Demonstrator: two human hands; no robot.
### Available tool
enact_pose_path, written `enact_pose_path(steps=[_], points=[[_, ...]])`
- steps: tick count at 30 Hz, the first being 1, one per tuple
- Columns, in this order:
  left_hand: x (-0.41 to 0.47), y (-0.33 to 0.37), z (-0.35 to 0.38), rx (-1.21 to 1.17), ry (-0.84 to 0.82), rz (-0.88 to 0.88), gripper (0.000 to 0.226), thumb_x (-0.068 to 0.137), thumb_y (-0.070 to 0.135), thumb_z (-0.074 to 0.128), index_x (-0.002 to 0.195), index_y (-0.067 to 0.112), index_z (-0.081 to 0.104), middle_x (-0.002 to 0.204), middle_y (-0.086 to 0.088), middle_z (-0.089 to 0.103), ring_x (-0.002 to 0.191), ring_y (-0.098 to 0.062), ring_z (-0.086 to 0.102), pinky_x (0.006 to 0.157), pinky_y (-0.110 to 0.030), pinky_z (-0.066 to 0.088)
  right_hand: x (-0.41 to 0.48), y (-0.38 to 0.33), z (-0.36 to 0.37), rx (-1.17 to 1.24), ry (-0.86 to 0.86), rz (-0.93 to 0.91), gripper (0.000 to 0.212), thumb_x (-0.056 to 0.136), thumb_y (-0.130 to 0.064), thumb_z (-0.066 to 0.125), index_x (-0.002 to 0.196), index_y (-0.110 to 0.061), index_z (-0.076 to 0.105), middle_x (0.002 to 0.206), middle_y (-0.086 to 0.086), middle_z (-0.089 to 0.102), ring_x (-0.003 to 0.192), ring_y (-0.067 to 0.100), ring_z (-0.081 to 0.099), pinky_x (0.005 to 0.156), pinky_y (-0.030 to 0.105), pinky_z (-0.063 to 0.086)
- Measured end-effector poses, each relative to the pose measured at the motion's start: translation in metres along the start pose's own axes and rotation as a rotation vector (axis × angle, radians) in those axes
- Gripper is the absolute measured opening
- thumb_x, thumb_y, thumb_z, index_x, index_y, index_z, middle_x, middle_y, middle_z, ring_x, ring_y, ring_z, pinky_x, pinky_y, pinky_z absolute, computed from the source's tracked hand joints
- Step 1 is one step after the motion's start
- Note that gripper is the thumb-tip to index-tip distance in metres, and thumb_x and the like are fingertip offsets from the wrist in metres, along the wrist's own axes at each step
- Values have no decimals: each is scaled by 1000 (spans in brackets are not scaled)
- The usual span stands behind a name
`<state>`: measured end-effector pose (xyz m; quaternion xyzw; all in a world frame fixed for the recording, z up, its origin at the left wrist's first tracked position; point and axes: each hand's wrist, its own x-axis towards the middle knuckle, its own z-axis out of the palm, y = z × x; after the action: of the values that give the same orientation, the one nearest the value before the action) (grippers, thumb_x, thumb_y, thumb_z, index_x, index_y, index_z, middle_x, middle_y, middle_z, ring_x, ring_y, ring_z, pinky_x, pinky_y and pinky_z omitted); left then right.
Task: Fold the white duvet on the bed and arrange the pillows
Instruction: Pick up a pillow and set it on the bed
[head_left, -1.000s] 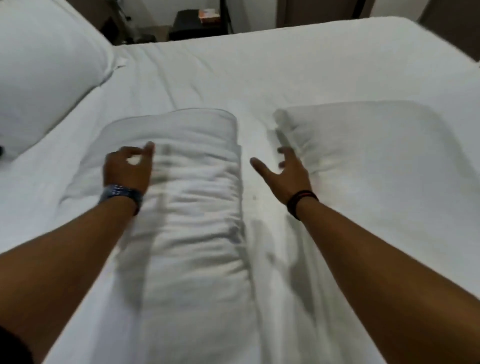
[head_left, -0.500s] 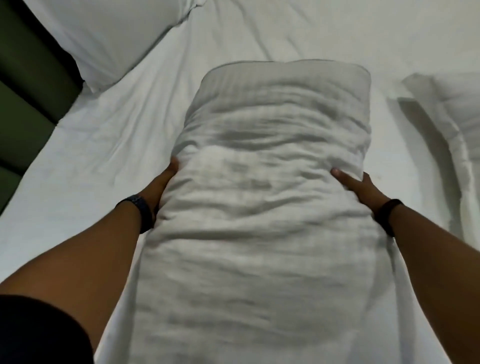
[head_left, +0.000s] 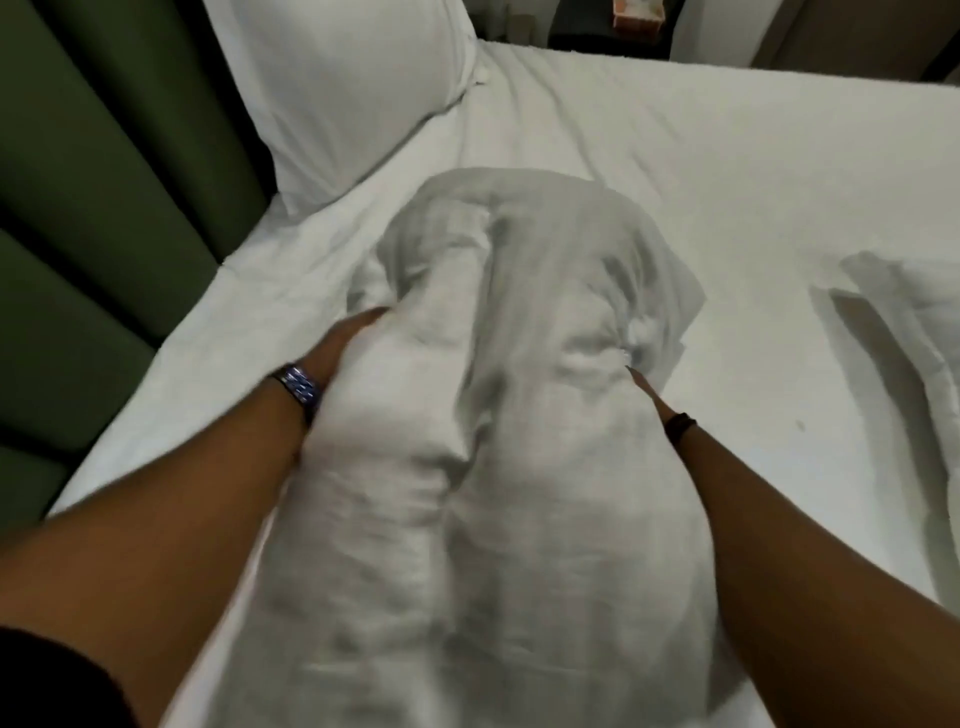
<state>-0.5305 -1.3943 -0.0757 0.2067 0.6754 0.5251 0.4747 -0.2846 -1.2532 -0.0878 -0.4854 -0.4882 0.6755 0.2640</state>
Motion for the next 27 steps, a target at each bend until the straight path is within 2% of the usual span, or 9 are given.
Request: enact_pose_path(steps=[3,5,7,8,10,13,16,21,27], points=[[-11,50,-71,178,42,-27,31,90,47,48,101,21,61,103,5,69,91,-11,64,73,-23,48,7,-22,60,66,-117,14,26,97,-3,42,74,-14,41,48,-5,55,55,6,51,49,10,43],[-20,82,-110,277,79,-105,55,64,62,68,105,27,62,117,2,63,102,-16,59,77,-29,44,21,-21,95,10,-175,87,11,85,-14,62,90,-10,54,74,7,65,70,16,60,65,22,50],[-24,98,-147,407,236,-116,74,53,63,75,114,24,62,123,-1,61,108,-23,58,80,-34,45,28,-17,122,-170,-93,234,51,83,-28,62,128,-8,46,119,18,61,103,30,61,90,38,49],[-22,97,-161,565,445,-98,79,58,64,74,119,18,60,127,-7,59,110,-28,57,83,-34,45,30,-9,136,-365,104,236,66,84,-36,60,140,-13,33,136,20,46,119,35,50,101,44,41],[-8,79,-173,959,700,86,93,64,73,63,130,9,52,136,-15,52,119,-33,51,96,-38,43,21,1,166,-755,366,-86,77,83,-55,51,147,-26,20,150,17,25,138,33,25,111,50,24],[9,15,-164,1325,324,141,103,63,89,28,146,28,27,154,-7,27,139,-27,29,114,-42,24,12,29,212,-984,25,-543,78,82,-74,33,148,-42,7,160,5,4,146,22,0,115,55,3],[11,-55,-156,1530,239,48,95,70,87,12,149,34,1,159,2,4,145,-20,8,117,-45,8,20,75,218,-1364,-161,-550,80,77,-84,12,145,-48,-9,160,0,-10,146,21,-12,110,62,-10],[18,-47,-127,1484,355,153,93,73,85,19,149,33,3,160,0,2,146,-21,0,117,-44,3,33,81,196,-1278,-97,-576,84,77,-82,15,148,-42,-4,160,3,1,147,22,-2,114,57,0],[20,8,11,1197,324,502,91,72,81,30,145,27,30,154,-3,27,143,-21,19,116,-42,20,46,38,92,-950,239,-596,81,83,-71,37,150,-31,15,153,12,29,143,26,22,114,44,23]])
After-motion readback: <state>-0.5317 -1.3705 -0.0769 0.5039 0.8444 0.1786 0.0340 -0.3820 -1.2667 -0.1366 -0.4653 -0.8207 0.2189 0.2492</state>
